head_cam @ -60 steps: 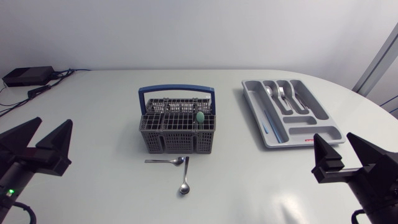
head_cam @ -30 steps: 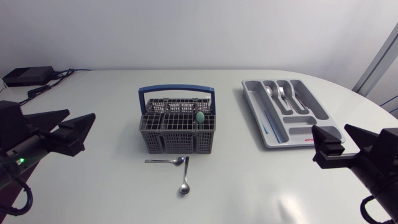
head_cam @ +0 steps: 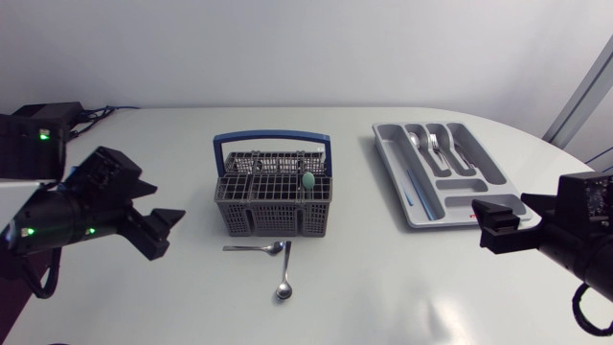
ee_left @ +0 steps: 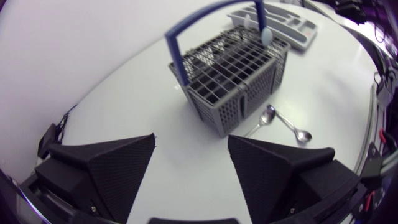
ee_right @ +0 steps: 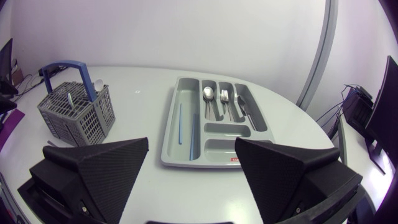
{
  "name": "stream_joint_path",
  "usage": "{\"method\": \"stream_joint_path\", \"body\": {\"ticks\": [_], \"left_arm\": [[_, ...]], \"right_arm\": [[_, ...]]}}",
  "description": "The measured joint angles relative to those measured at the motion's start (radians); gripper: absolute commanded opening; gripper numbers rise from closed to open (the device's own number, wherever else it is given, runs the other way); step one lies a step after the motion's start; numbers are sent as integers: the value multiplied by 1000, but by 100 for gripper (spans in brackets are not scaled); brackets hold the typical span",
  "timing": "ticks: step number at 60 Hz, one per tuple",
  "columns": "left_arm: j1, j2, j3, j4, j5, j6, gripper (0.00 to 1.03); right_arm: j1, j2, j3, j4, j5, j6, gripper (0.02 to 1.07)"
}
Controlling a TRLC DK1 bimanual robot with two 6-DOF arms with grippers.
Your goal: Unload the cutlery basket into the drawer organizer.
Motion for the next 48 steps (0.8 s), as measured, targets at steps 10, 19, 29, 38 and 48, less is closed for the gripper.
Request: {"method": "stream_joint_path", "body": {"ticks": [10, 19, 29, 38, 48], "left_arm": [[-40, 54, 0, -63, 127, 191, 88], [-61, 121, 0, -69, 228, 320, 88], [-71, 253, 0, -85, 288, 470, 88], [-91, 360, 8, -87, 321, 574, 88], [-120, 513, 45, -43, 333, 637, 87]], "right_arm": [[0, 74, 39, -61, -56, -117, 102], [0, 100, 53, -140, -119, -258, 102], [0, 102, 53, -178, -163, -335, 102], [14, 101, 53, -190, -167, -358, 102], [34, 101, 53, -190, -169, -360, 102]]}}
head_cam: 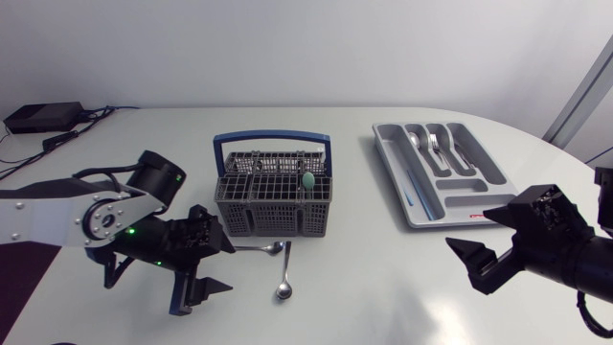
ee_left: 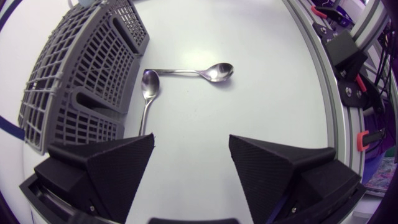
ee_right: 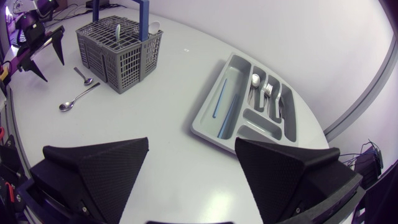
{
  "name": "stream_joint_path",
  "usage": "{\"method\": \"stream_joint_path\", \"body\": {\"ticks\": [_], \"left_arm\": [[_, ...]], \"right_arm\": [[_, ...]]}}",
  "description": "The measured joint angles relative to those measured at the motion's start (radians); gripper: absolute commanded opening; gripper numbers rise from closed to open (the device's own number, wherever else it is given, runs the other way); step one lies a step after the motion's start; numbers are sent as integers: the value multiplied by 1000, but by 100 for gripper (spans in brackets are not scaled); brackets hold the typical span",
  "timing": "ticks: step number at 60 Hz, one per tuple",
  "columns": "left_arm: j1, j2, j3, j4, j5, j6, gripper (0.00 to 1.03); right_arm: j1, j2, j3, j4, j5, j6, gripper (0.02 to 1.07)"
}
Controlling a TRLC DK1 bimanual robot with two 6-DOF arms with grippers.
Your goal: Unload the cutlery basket into the drawer organizer.
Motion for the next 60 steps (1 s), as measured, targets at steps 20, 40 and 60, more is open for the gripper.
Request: {"method": "stream_joint_path", "body": {"ticks": [20, 40, 60], "left_arm": [[2, 280, 159, 43, 3, 34, 81], [10, 373, 229, 43, 3, 41, 75], [-11, 378, 229, 42, 4, 40, 36]], "right_arm": [[18, 0, 0, 0, 0, -8, 102], [23, -16, -1, 0, 0, -26, 102], [27, -51, -14, -3, 0, -30, 102]]}}
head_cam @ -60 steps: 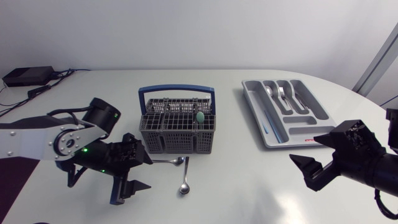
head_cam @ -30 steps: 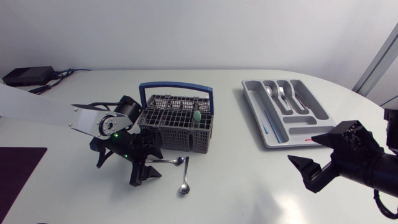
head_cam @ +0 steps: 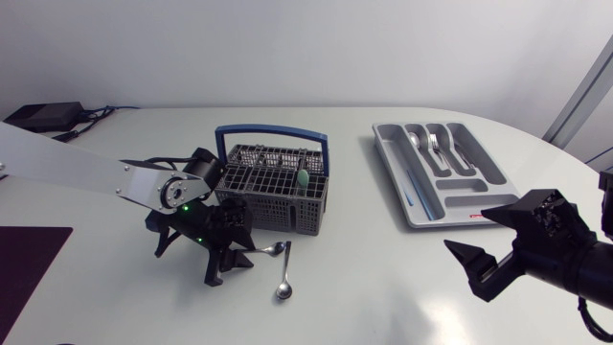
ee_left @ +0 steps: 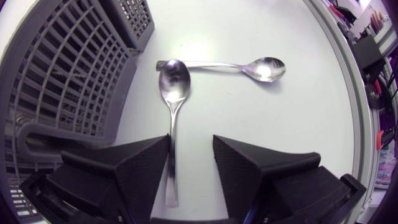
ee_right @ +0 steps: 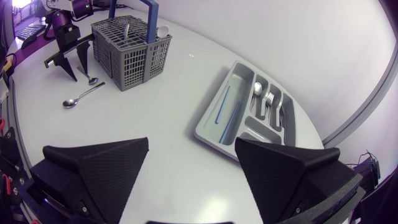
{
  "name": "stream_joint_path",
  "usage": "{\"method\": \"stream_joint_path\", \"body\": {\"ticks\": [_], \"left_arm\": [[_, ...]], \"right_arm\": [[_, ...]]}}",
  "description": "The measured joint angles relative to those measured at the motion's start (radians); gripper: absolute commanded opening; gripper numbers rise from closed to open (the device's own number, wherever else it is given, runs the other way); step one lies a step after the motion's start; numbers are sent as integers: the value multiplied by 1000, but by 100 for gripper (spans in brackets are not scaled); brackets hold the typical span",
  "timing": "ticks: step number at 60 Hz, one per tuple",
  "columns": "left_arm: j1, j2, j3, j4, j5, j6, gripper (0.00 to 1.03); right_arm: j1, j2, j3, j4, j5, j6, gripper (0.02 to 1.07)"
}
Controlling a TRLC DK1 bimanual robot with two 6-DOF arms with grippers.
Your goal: Unload the cutlery basket into the drawer organizer.
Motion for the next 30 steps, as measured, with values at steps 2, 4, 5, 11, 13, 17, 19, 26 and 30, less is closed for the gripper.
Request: {"method": "stream_joint_path", "body": {"ticks": [2, 4, 5, 11, 13, 17, 19, 26, 30], "left_arm": [[-6, -1, -3, -2, 2, 0, 35], [-12, -3, -8, -2, 5, 0, 35], [-15, -6, -12, -4, 6, 0, 35], [-38, -32, -41, -37, 7, 0, 34], [-47, -43, -53, -42, 7, 1, 34], [-68, -63, -76, -48, 7, 0, 34], [-78, -68, -82, -51, 6, 0, 34], [-110, -75, -85, -53, -8, -23, 34], [-124, -78, -84, -67, -12, -37, 34]], "right_arm": [[0, -5, 0, 0, 0, 0, 102], [0, -10, -1, 0, 0, 0, 102], [0, -14, -2, 0, 0, 0, 102], [0, -30, -11, -4, 0, 0, 102], [0, -35, -14, -8, 0, 0, 102], [0, -44, -18, -13, 0, -1, 102], [0, -49, -18, -18, 0, -2, 102], [0, -58, -18, -23, 0, -11, 102], [0, -63, -18, -26, 0, -19, 102]]}}
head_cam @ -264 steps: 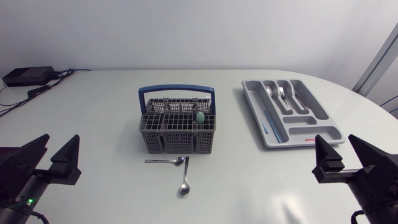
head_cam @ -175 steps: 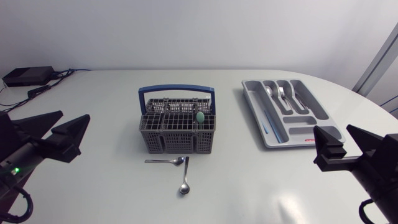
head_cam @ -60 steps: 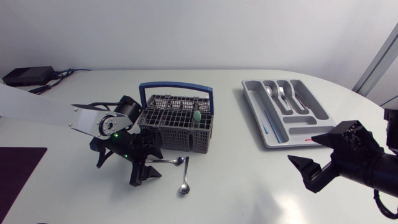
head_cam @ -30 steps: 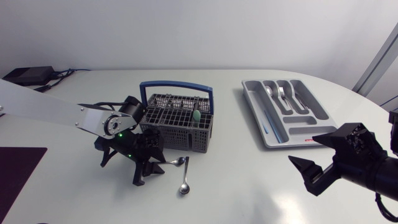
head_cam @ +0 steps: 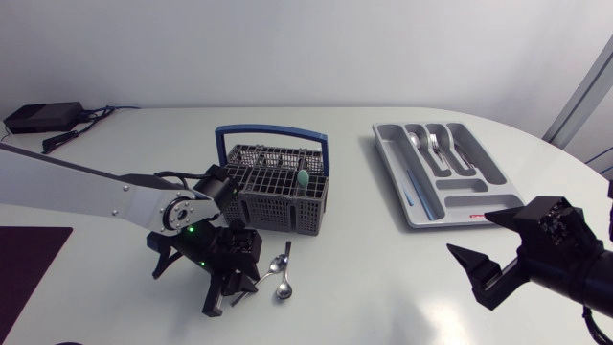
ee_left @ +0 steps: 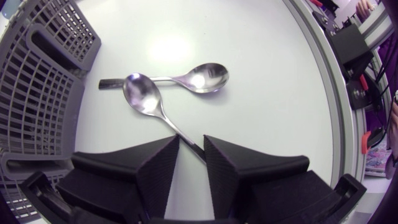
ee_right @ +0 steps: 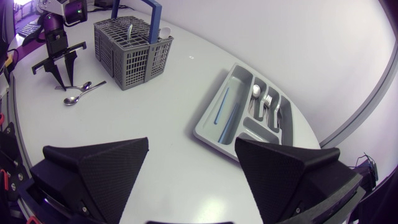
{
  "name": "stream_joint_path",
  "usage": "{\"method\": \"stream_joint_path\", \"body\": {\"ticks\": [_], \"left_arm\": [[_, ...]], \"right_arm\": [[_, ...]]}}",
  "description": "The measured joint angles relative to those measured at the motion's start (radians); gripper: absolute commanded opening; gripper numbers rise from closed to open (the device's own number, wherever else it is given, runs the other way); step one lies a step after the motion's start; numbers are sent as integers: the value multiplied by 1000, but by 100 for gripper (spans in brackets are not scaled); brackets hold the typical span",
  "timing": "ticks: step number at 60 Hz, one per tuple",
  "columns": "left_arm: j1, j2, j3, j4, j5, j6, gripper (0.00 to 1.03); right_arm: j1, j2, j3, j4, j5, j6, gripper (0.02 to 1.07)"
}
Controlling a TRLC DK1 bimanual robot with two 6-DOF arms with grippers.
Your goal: Unload the cutlery basket into the drawer organizer.
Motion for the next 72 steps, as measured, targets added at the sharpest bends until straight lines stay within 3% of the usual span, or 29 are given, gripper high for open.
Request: {"method": "stream_joint_path", "body": {"ticks": [9, 22, 26, 34, 38, 50, 72], "left_arm": [[-7, -44, -2, -75, -13, -18, 34], [55, -188, -2, -91, -17, -31, 34], [68, -188, -7, -77, -71, -31, 34], [63, -166, -77, 53, -191, -30, 34], [45, -143, -121, 92, -228, -27, 34], [-18, -145, -150, 131, -235, -6, 34], [-255, -146, -148, 96, -212, -39, 34]], "right_arm": [[0, -19, -3, -9, 0, -4, 102], [0, -38, -14, -23, 0, -12, 102], [1, -39, -14, -23, 0, -19, 102], [5, -40, -14, -23, 0, -27, 102], [5, -44, -14, -24, 0, -29, 102], [5, -64, -15, -27, 0, -32, 102], [5, -88, -28, -42, 0, -42, 102]]}}
